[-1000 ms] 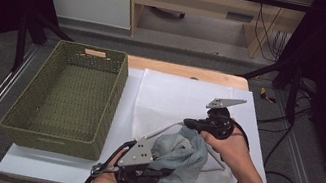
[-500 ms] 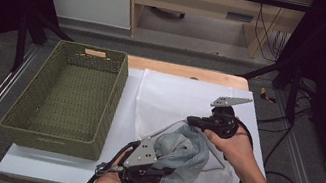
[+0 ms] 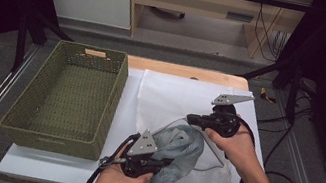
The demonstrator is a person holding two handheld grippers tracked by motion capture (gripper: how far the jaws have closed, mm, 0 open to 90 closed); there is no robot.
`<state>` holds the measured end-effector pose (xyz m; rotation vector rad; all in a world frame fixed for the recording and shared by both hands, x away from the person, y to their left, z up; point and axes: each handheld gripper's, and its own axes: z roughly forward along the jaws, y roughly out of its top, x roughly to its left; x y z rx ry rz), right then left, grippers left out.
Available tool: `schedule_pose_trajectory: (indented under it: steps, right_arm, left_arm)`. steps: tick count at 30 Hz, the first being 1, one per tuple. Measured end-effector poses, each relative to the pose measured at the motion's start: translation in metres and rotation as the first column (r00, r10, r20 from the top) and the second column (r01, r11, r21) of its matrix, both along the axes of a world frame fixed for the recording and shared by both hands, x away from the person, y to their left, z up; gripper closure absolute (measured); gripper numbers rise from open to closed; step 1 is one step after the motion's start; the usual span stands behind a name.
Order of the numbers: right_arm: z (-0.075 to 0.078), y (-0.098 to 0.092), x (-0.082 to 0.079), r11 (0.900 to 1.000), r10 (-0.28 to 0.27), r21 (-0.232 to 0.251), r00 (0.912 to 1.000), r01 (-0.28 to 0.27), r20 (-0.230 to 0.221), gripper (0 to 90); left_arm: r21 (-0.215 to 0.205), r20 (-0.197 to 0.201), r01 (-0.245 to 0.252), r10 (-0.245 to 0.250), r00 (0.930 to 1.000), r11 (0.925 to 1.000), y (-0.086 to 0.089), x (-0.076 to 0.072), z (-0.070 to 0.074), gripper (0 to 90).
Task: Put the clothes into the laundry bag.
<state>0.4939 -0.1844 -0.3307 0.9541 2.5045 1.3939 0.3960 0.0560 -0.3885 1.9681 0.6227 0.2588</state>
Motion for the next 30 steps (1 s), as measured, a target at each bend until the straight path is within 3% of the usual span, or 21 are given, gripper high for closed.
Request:
schedule_pose_trajectory:
  steps: [14, 30]
  right_arm:
    - [0.008, 0.004, -0.003, 1.000, 0.006, 0.022, 0.9998, -0.006, 0.017, 90.0]
    - [0.016, 0.002, -0.006, 1.000, 0.008, 0.028, 0.9994, -0.009, 0.033, 90.0]
  left_arm:
    - [-0.042, 0.009, -0.048, 0.049, 0.9988, 0.9980, -0.014, 0.018, 0.011, 69.7]
    - [-0.022, -0.009, -0.129, 0.128, 0.9917, 0.9915, -0.015, 0.033, -0.009, 69.6]
